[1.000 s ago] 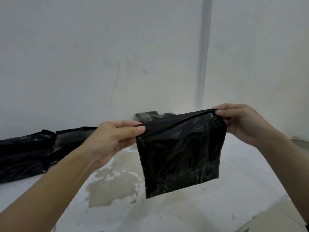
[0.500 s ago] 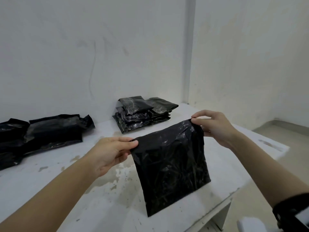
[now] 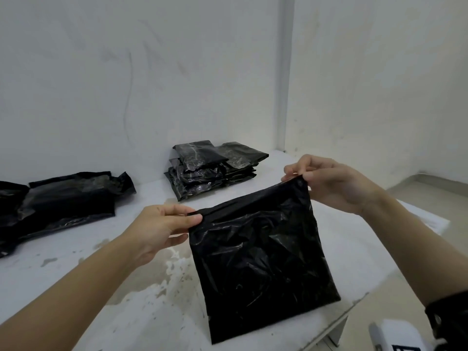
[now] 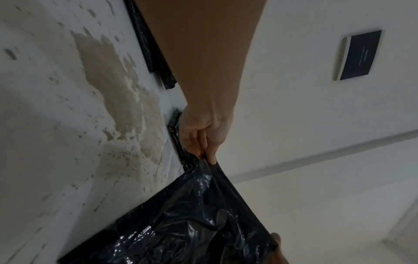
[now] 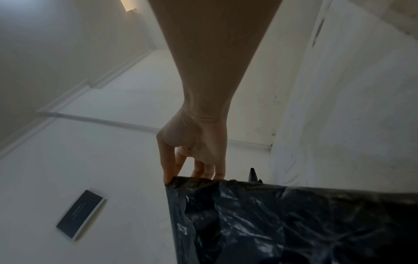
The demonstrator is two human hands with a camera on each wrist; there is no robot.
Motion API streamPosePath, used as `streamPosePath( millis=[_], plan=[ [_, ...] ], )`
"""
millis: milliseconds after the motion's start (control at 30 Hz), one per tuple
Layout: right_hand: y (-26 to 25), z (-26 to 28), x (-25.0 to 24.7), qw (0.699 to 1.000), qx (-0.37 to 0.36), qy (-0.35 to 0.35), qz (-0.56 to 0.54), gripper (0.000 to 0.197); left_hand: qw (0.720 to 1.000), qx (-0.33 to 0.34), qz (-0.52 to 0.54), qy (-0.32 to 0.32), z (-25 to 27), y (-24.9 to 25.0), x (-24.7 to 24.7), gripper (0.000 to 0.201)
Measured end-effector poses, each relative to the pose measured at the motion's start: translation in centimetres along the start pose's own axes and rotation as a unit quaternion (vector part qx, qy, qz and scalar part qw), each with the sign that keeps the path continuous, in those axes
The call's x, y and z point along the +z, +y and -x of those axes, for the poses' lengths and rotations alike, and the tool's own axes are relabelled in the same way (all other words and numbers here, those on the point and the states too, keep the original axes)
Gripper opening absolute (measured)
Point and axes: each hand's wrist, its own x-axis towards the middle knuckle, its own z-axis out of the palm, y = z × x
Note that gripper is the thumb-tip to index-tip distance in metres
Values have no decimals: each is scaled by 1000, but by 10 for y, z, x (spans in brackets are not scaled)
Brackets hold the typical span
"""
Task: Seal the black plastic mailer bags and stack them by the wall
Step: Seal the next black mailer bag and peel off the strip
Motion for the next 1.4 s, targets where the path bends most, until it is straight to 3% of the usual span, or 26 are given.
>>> streamPosePath(
  millis=[67,167,300,500,667,800,900,1000,1233,1400],
  plan=[
    [1,-3,-1,996,11,38,75,18,1000,-3,1,8,-2,-4,0,12],
    [3,-7,-2,953,34,151,261,9,1000,-2,15,26,-5,-8,-3,10],
    [9,-11,2,921,73,199,326,11,999,1,32,22,-7,-8,-1,10],
    [26,-16,13,948,153,238,145,15,997,-35,66,-27,-9,-12,10,2],
    [36,-15,20,924,221,297,96,18,993,-85,63,-56,-14,-22,18,6],
    [50,-18,26,922,210,325,19,32,990,-109,80,-34,-22,-36,23,28],
    [64,-18,32,912,202,358,-17,42,987,-130,95,-27,-23,-46,25,33],
    [73,-18,36,898,202,391,-11,42,984,-147,99,-23,-22,-49,25,35],
    [84,-24,37,904,193,382,-3,32,975,-144,161,58,-17,-38,30,38],
    [82,-23,36,905,182,384,-37,36,965,-105,229,73,-16,-46,45,9]
  ],
)
